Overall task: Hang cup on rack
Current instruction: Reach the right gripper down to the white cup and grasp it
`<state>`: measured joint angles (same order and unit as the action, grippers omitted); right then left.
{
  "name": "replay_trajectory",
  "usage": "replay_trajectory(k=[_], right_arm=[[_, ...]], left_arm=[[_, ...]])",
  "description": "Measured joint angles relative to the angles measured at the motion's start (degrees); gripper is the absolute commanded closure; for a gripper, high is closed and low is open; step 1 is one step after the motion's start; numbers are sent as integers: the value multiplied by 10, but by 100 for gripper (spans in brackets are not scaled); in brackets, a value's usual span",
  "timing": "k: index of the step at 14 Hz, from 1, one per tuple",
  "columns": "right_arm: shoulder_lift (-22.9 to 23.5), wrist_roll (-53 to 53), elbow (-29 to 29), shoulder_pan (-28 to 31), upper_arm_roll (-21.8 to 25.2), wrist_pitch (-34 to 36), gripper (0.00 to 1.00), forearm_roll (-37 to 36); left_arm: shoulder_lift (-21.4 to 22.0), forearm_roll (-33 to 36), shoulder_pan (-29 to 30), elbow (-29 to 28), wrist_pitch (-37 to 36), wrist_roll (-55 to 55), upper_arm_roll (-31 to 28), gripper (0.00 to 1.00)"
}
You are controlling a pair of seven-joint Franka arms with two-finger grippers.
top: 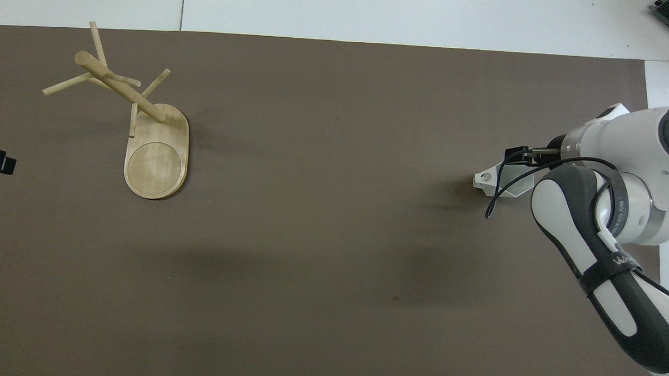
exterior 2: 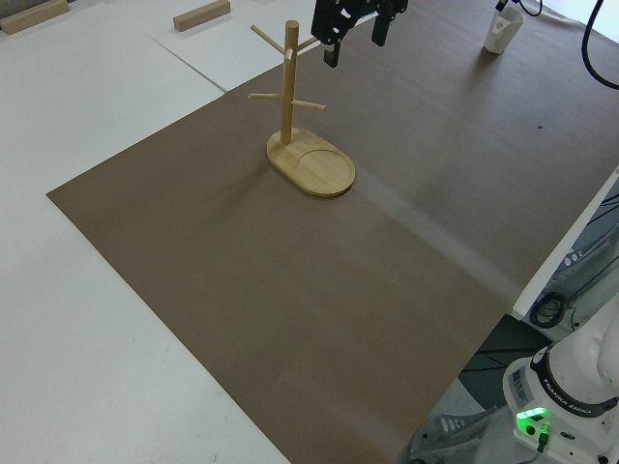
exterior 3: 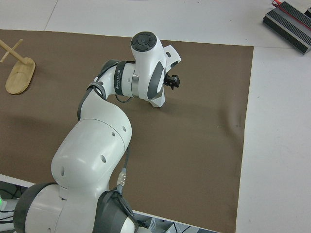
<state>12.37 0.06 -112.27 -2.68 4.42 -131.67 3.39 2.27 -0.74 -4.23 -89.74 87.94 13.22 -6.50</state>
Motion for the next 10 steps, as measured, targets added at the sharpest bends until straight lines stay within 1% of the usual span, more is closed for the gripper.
replay_trajectory(k=[6,10], right_arm=[[-8,0,-18,0,0,0,1,0],[-8,0,-19,0,0,0,17,0]], left_arm=[[0,0,0,0,0,0,0,0],[0,0,0,0,0,0,-1,0]])
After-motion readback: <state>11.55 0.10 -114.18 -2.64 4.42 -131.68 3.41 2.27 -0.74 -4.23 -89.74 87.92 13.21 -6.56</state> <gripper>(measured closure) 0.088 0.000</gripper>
